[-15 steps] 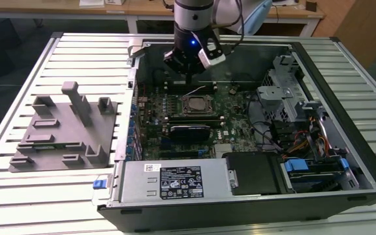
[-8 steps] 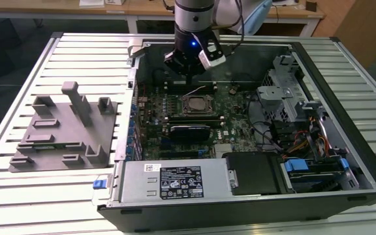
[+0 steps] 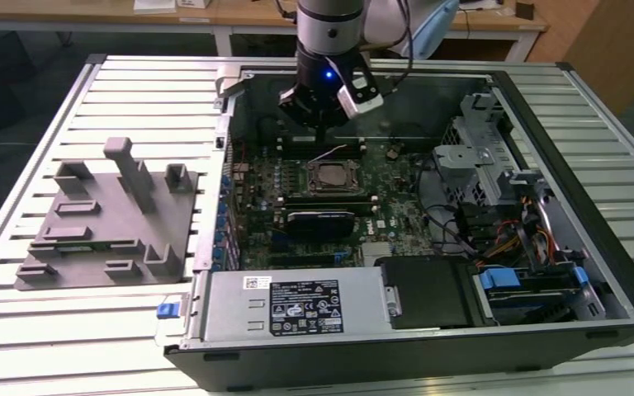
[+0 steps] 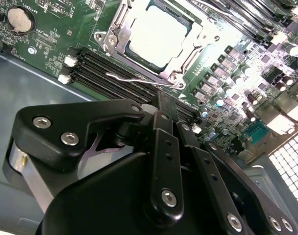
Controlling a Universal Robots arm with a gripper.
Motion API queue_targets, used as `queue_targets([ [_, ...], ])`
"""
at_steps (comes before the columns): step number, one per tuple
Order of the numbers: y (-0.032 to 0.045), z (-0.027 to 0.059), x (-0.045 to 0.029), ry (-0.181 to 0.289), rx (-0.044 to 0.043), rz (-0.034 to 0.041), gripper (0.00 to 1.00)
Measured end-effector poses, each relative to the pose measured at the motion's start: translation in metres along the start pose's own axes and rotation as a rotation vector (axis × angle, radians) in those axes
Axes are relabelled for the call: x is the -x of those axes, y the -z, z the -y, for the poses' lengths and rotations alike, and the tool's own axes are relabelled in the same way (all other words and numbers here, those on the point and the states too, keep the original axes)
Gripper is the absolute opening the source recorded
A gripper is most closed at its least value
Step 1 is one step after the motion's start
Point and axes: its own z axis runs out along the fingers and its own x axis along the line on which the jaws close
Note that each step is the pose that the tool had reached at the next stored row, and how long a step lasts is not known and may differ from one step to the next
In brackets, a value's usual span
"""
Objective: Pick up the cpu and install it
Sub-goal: 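Close the cpu cover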
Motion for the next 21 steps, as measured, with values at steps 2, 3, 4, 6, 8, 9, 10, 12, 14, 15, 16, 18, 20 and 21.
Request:
queue_targets([
  [2, -0.0003, 0.0, 0.0008, 0.003, -0.0001, -0.0003, 0.11],
  [3, -0.0005, 0.0, 0.001, 0.006, -0.0001, -0.0004, 0.11],
  [4, -0.0007, 0.0, 0.0012, 0.008, 0.0001, -0.0005, 0.11],
  [6, -0.001, 0.0001, 0.0016, 0.012, 0.0, -0.0009, 0.11],
  [8, -0.0012, 0.0001, 0.0018, 0.012, -0.0001, -0.001, 0.11],
  [9, -0.0013, 0.0001, 0.0019, 0.012, 0.0, -0.001, 0.11],
  [10, -0.0015, 0.0001, 0.0021, 0.012, 0.0001, -0.0009, 0.11],
  [12, -0.0021, 0.0001, 0.0027, 0.013, 0.0003, -0.0007, 0.11],
  [14, -0.0029, 0.0002, 0.0035, 0.013, 0.0002, -0.0008, 0.11],
  [15, -0.0034, 0.0002, 0.0041, 0.012, 0.0001, -0.0009, 0.11],
  [16, -0.0041, 0.0003, 0.0046, 0.013, 0.0001, -0.0009, 0.11],
  [18, -0.0056, 0.0003, 0.0058, 0.013, 0.0001, -0.0009, 0.11],
  [20, -0.0072, 0.0003, 0.0073, 0.017, 0.0, -0.0012, 0.11],
  [21, -0.008, 0.0003, 0.0081, 0.018, 0.0001, -0.0012, 0.11],
])
